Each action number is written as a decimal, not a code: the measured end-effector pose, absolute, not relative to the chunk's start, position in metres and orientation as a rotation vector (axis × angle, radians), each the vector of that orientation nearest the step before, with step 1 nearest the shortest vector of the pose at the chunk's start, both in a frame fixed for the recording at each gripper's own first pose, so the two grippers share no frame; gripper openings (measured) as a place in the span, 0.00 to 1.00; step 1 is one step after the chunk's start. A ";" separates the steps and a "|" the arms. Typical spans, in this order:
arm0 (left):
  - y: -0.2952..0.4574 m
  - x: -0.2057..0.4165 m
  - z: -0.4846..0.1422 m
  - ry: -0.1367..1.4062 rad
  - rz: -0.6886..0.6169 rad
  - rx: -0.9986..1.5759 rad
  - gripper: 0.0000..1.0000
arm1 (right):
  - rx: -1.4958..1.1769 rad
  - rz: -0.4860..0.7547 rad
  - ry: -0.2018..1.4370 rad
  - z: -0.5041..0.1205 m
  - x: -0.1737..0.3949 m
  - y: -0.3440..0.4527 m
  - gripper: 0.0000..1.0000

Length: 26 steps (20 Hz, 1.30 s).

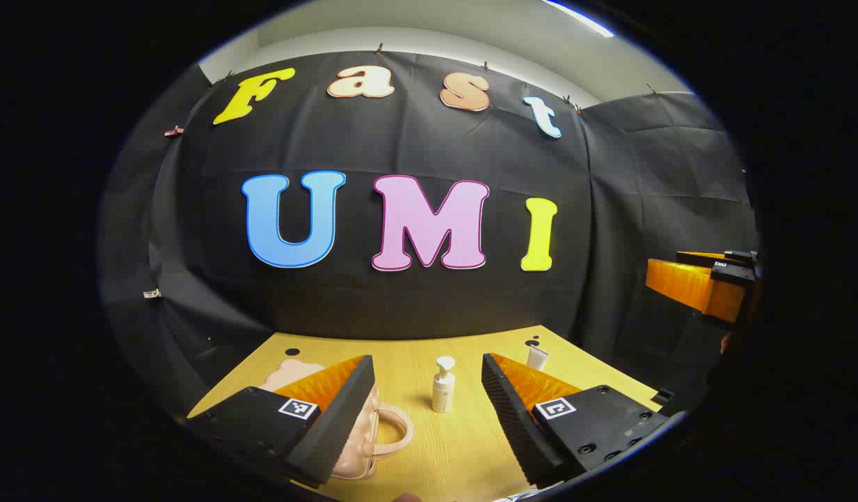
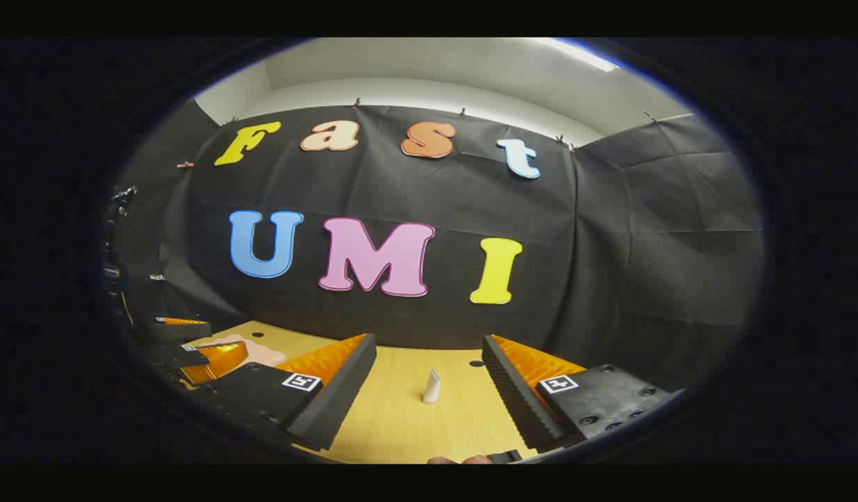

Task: First open the suitcase, pack the skin care products into it, and then close the suitcase.

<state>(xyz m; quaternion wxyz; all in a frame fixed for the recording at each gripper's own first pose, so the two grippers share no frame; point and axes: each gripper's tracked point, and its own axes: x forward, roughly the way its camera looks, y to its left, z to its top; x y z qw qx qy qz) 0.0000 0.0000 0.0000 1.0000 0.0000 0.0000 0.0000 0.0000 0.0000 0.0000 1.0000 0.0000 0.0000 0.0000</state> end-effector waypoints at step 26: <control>-0.002 0.050 -0.107 0.296 -0.033 -0.023 0.98 | 0.023 0.002 0.019 -0.025 0.006 -0.022 0.98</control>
